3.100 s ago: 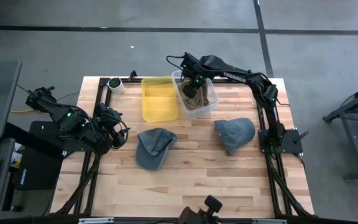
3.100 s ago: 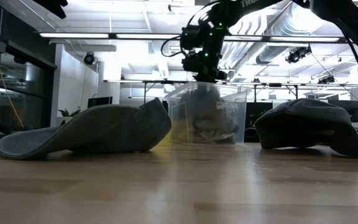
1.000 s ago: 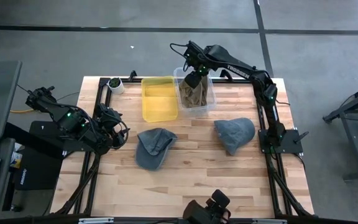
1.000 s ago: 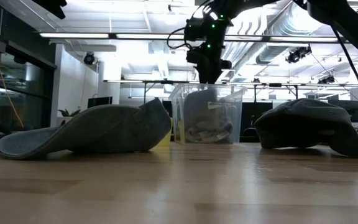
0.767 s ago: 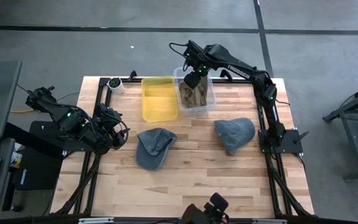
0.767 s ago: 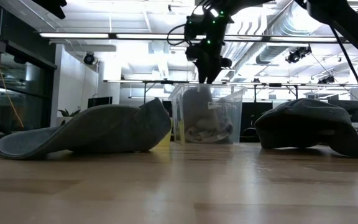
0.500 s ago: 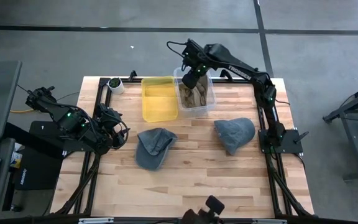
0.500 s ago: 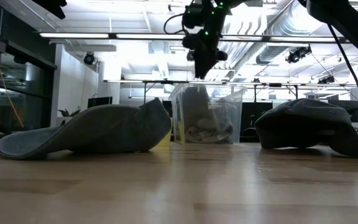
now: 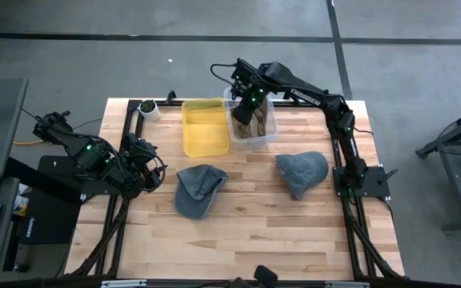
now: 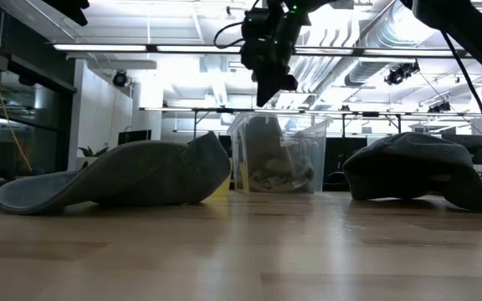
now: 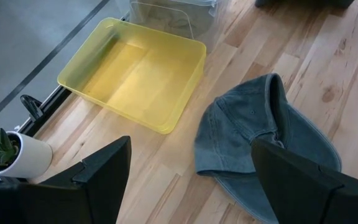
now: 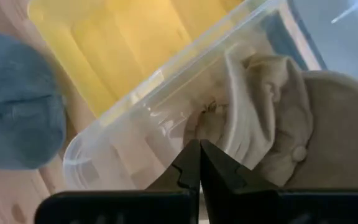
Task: Pick & Place hat
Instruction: Put the right blue cap into the yellow bin
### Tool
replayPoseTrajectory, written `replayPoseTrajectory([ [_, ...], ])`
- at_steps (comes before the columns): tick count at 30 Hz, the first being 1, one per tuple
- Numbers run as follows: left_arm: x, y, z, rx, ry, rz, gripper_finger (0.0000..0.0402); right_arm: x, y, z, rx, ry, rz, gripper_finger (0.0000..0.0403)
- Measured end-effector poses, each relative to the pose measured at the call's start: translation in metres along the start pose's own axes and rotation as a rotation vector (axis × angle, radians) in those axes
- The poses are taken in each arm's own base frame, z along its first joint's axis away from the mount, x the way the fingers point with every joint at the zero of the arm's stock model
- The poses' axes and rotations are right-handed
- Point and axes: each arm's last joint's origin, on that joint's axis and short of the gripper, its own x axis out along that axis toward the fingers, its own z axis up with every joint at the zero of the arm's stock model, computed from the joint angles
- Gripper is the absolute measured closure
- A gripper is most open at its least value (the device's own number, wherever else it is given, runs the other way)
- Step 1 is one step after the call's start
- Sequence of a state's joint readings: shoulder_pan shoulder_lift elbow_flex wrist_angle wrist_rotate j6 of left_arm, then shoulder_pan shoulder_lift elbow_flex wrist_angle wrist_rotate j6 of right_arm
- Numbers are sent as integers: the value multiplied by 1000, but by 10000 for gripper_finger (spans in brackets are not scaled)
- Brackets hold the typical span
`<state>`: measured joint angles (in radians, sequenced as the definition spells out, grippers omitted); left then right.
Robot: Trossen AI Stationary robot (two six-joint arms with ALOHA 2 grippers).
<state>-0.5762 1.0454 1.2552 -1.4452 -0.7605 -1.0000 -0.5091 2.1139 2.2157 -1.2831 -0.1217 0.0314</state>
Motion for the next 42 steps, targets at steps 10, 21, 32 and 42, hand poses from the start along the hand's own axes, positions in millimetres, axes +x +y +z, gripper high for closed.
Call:
replayPoseTrajectory([
  [10, 0, 0, 0, 0, 0, 0, 92, -6, 44, -16, -54, 96, -11, 402],
  [21, 0, 0, 0, 1, 3, -2, 92, -55, 99, -52, -25, 127, -131, 403],
  [32, 0, 0, 0, 17, 2, -1, 92, -58, 136, -73, 9, 141, -135, 403],
  [42, 0, 1, 0, 35, -13, 12, 92, -28, 118, -122, 145, 319, -194, 403],
])
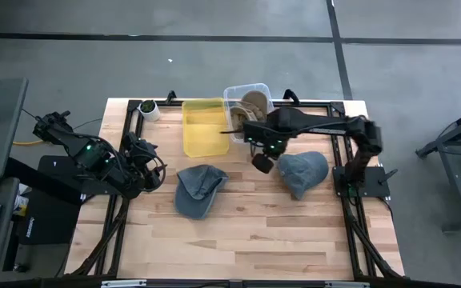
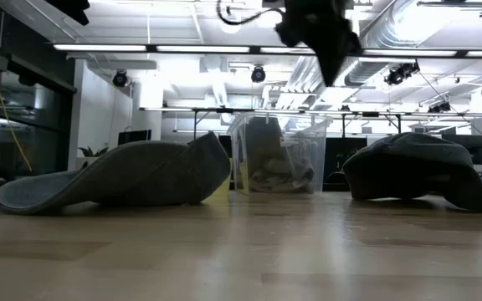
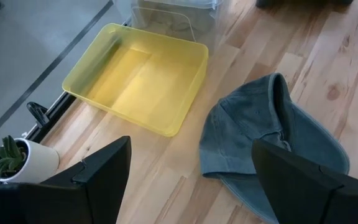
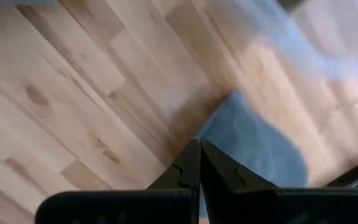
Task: Pick & Place hat
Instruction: Put the right blue cap into the yellow bin
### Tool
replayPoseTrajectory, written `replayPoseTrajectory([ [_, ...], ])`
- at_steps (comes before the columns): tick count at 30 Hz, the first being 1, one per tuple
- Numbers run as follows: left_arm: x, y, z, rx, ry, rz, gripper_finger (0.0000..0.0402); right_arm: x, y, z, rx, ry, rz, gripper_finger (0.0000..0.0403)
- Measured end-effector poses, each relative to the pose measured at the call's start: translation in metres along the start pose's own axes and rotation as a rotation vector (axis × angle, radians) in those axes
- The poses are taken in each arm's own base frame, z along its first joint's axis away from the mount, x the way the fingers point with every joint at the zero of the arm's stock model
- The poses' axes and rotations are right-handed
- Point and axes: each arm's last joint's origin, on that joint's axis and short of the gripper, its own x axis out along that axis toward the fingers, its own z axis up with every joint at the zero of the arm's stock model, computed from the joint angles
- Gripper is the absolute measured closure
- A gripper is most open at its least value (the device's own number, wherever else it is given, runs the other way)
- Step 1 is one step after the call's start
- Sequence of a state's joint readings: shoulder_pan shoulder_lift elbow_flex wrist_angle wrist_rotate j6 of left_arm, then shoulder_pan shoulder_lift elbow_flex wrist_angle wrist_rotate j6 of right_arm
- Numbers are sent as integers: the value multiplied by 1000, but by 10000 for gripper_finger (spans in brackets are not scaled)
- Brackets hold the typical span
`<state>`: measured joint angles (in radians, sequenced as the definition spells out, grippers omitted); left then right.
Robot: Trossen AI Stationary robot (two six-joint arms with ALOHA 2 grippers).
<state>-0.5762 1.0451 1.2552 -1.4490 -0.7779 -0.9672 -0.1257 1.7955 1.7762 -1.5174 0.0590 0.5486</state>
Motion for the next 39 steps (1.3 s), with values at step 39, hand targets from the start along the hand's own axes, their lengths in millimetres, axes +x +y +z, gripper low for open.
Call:
replayPoseTrajectory([
  [39, 12, 29, -35, 102, -15, -15, 92, 14, -18, -92, 271, -212, 335, 284],
])
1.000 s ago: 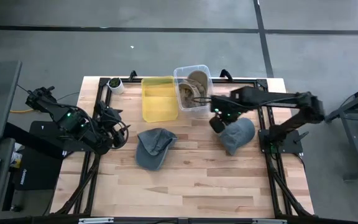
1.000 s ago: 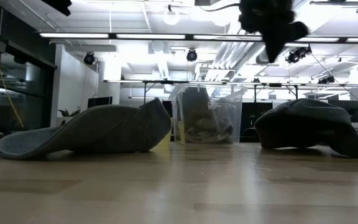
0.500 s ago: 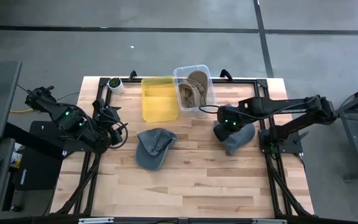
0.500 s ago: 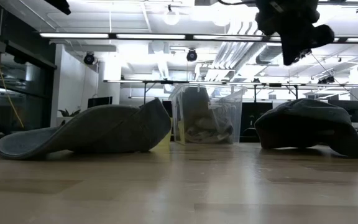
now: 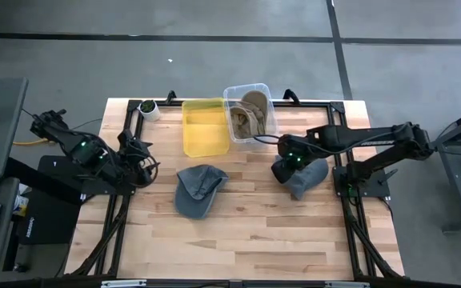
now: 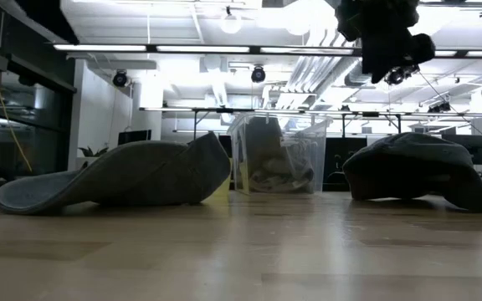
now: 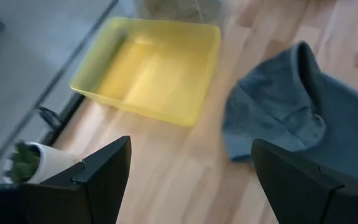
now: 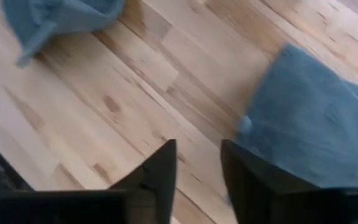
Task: Pick & Place hat
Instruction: Put the right blue cap into the yellow bin
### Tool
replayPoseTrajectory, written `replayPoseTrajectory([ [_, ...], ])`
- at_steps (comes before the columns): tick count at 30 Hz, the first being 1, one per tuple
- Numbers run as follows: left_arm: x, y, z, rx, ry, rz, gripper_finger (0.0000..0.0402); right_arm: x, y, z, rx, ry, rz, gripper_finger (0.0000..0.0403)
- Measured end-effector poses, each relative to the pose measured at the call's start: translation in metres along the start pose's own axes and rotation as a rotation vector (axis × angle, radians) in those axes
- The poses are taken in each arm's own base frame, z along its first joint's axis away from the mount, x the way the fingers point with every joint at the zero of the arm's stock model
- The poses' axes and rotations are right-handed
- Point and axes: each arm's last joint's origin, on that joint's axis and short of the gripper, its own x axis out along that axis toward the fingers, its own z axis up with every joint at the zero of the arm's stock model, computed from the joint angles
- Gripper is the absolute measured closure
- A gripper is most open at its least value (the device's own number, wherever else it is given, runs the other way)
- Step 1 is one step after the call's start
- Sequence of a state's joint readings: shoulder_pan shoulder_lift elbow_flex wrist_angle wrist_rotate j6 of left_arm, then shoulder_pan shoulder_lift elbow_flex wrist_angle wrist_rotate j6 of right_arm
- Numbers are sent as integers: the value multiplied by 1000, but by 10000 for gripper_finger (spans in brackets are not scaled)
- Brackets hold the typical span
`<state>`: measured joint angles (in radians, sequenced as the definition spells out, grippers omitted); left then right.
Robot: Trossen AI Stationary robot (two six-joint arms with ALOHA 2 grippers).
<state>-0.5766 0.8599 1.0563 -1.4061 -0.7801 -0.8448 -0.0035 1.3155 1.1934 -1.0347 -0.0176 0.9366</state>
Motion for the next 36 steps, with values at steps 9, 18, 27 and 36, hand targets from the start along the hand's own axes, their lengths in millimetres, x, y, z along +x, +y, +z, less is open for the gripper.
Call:
replayPoseTrajectory([
  [9, 1, 10, -12, -35, 15, -83, 92, 18, 14, 2, -283, 2, 17, 190],
  [18, -3, 16, -14, -42, 6, -132, 92, 31, 7, -11, -562, 144, -154, 187],
  [27, -3, 13, -11, -78, -10, -152, 92, 25, -7, -22, -737, 260, -323, 187],
  [36, -4, 11, -8, -112, -36, -165, 92, 28, -21, -26, -941, 321, -438, 187],
])
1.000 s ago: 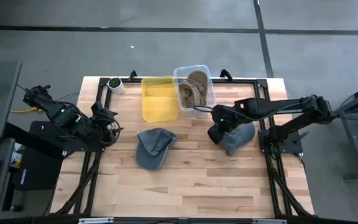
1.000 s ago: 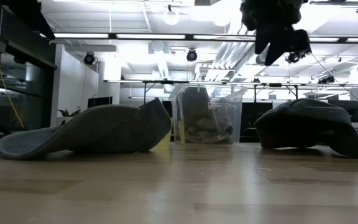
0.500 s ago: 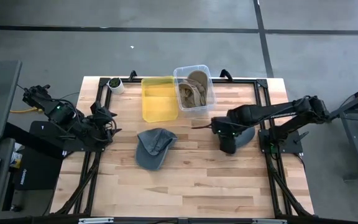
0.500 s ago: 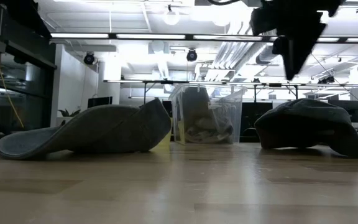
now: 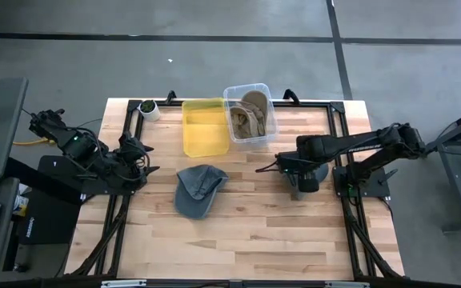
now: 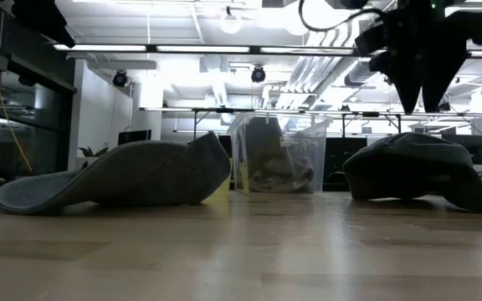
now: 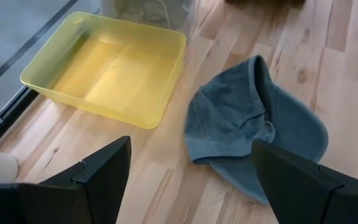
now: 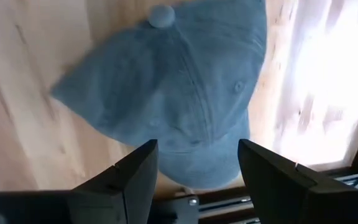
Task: Pick & Place hat
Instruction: Put the right blue cap into the yellow bin
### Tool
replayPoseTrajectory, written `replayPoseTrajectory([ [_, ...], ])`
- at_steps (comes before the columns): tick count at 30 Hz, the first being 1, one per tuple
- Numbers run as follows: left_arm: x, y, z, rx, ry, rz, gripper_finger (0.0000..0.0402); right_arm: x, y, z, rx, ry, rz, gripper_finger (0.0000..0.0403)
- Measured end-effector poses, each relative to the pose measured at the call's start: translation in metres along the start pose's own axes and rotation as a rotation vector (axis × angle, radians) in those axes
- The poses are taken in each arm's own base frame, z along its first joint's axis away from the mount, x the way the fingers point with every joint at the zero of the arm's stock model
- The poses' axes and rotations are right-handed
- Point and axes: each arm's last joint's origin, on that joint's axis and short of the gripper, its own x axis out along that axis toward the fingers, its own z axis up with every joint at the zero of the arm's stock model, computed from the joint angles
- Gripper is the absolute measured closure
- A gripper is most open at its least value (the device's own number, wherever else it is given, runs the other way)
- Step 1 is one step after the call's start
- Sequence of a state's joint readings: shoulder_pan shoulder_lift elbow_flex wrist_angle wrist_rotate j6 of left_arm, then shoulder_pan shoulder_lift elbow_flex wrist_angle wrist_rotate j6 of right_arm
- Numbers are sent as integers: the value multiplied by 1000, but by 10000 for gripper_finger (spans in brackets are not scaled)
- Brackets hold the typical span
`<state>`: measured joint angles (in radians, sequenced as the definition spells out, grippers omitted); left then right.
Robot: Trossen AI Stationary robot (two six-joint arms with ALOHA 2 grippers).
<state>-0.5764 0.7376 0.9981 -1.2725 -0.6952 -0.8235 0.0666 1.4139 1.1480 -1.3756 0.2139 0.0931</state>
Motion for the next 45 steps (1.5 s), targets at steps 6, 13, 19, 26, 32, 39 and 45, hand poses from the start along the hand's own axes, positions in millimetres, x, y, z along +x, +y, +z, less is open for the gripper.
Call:
replayPoseTrajectory([
  [6, 0, 0, 0, -31, -2, 2, 92, 29, -1, -5, -31, 47, 31, 187],
  [13, 0, 0, 0, -71, 4, -3, 92, 50, -8, -7, -15, 53, 36, 187],
  [19, 0, 0, 0, -98, 5, -3, 92, 61, -19, -4, -48, 18, 44, 187],
  [26, 0, 0, 0, -127, 6, -3, 92, 76, -32, -5, -34, -24, 130, 187],
  [32, 0, 0, 0, -150, 7, -4, 92, 87, -37, -9, 6, -26, 200, 187],
  [39, 0, 0, 0, -154, 7, -4, 92, 91, -37, -12, 40, -12, 232, 229],
  [45, 0, 0, -1, -155, 20, -15, 92, 92, -37, -11, 54, -17, 229, 340],
])
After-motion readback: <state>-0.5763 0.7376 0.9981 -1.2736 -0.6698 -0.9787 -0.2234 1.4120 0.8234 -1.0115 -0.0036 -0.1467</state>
